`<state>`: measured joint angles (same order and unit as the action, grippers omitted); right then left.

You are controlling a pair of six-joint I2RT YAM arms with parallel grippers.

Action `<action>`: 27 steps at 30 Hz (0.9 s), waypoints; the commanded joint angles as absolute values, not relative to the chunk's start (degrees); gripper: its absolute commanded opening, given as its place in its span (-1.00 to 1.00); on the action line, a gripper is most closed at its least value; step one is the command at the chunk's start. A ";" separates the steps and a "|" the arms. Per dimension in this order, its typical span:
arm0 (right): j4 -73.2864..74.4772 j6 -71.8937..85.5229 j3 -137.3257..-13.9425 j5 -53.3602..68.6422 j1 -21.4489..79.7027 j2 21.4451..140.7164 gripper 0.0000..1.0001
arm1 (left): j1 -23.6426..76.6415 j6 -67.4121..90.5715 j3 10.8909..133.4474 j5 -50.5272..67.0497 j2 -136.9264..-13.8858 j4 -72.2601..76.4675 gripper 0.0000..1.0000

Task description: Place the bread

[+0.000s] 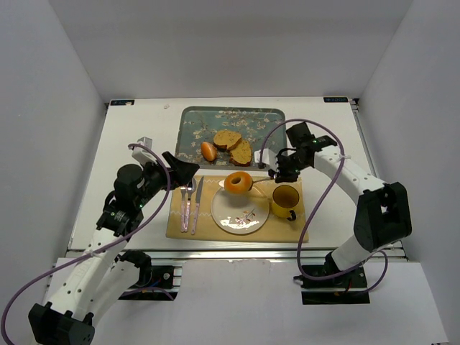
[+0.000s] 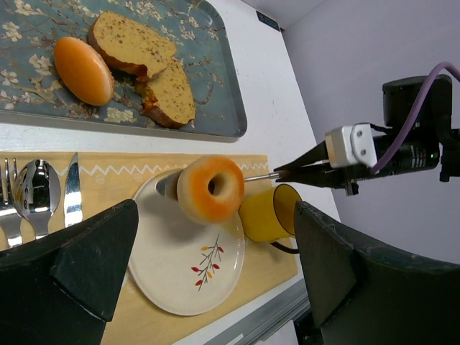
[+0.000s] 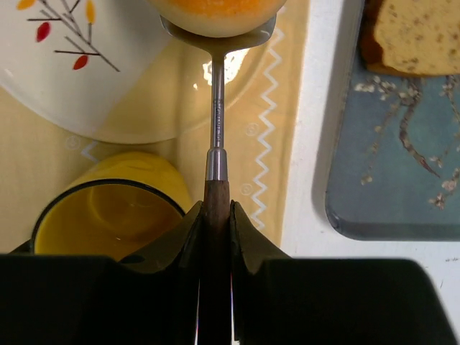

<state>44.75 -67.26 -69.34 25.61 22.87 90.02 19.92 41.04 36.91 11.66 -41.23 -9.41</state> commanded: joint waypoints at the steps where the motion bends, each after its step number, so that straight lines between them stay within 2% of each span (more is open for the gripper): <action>1: 41.14 -71.71 -66.98 25.32 24.60 86.14 -1.00 | 19.60 41.13 37.27 11.51 -39.73 -10.46 0.96; 6: 36.31 -76.81 -61.53 21.98 26.63 82.80 -1.00 | 19.60 41.31 37.00 11.16 -38.76 -10.81 0.96; 13: 21.04 -86.29 -48.89 16.09 29.09 75.42 -1.00 | 19.51 41.48 37.00 11.42 -38.58 -10.64 0.96; 19: 18.64 -86.67 -49.83 15.12 29.09 77.16 -1.00 | 19.51 41.57 36.91 11.43 -38.94 -10.19 0.96; 27: 6.61 -83.77 -48.87 13.19 29.09 78.22 -1.00 | 19.60 41.40 37.00 10.99 -39.02 -10.46 0.96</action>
